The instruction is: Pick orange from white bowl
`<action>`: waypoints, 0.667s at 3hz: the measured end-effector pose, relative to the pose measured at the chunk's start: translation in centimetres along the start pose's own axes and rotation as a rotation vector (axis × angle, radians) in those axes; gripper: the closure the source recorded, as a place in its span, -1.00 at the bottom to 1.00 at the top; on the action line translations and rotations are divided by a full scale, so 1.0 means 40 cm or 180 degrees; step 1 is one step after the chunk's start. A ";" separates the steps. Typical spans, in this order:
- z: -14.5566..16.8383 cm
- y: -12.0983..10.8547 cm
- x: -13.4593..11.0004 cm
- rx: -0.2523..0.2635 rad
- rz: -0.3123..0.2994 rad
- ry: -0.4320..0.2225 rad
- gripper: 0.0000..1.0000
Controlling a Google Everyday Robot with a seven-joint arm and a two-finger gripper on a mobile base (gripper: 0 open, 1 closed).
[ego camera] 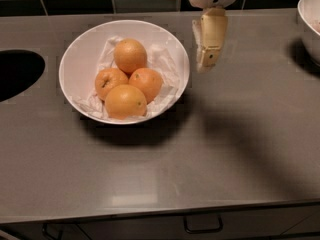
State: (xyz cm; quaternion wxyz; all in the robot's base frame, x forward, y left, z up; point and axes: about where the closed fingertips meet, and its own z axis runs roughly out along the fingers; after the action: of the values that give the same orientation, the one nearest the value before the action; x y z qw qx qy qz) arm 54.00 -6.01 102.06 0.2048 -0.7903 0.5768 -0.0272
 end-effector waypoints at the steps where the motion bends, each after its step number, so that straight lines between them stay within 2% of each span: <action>1: 0.001 -0.049 -0.024 0.0107 -0.0269 0.0093 -1.00; 2: 0.021 -0.101 -0.062 0.0095 -0.0684 0.0120 -1.00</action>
Offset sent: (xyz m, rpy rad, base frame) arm 0.0426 0.0532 0.0125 -0.1674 -0.1069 0.3355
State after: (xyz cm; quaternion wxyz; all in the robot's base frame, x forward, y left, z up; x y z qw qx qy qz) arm 57.06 -2.46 103.19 0.2015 -0.8439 0.4920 -0.0725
